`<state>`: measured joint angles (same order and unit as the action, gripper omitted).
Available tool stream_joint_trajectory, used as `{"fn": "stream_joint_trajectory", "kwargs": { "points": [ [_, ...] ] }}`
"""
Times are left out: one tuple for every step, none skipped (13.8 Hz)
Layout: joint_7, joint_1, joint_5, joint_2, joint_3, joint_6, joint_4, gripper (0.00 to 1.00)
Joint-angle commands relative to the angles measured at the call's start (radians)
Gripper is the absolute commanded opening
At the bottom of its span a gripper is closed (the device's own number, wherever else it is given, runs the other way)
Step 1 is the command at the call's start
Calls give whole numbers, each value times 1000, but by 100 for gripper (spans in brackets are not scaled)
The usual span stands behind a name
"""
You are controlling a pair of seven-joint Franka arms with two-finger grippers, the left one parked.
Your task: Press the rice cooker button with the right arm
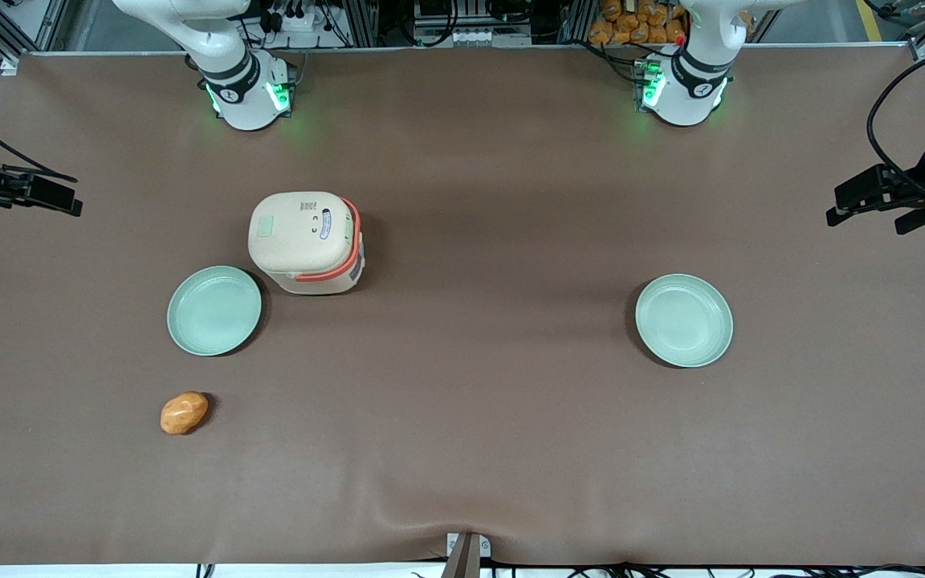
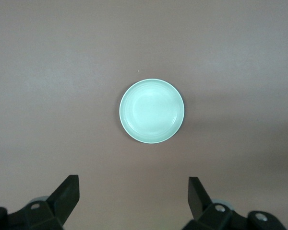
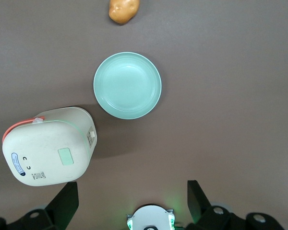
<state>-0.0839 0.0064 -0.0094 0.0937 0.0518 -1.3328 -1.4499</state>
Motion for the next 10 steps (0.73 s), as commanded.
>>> {"fn": "stream_joint_trajectory", "kwargs": {
  "points": [
    [1,-14,-6,-11,-10,1,-1,100],
    [3,-13,0,-11,-12,1,-1,100],
    [1,-8,20,-9,-12,1,-1,100],
    [1,-3,40,-8,-13,1,-3,100],
    [-6,1,63,-8,-15,1,-3,100],
    [-4,13,71,-6,-15,-3,-3,100],
    [-8,32,72,-3,-15,-11,-4,100],
    [-10,58,71,-2,-15,-14,-10,81],
    [-11,79,71,-2,-15,-12,-20,67],
    [-11,101,71,1,-15,-17,-38,60]
  ]
}}
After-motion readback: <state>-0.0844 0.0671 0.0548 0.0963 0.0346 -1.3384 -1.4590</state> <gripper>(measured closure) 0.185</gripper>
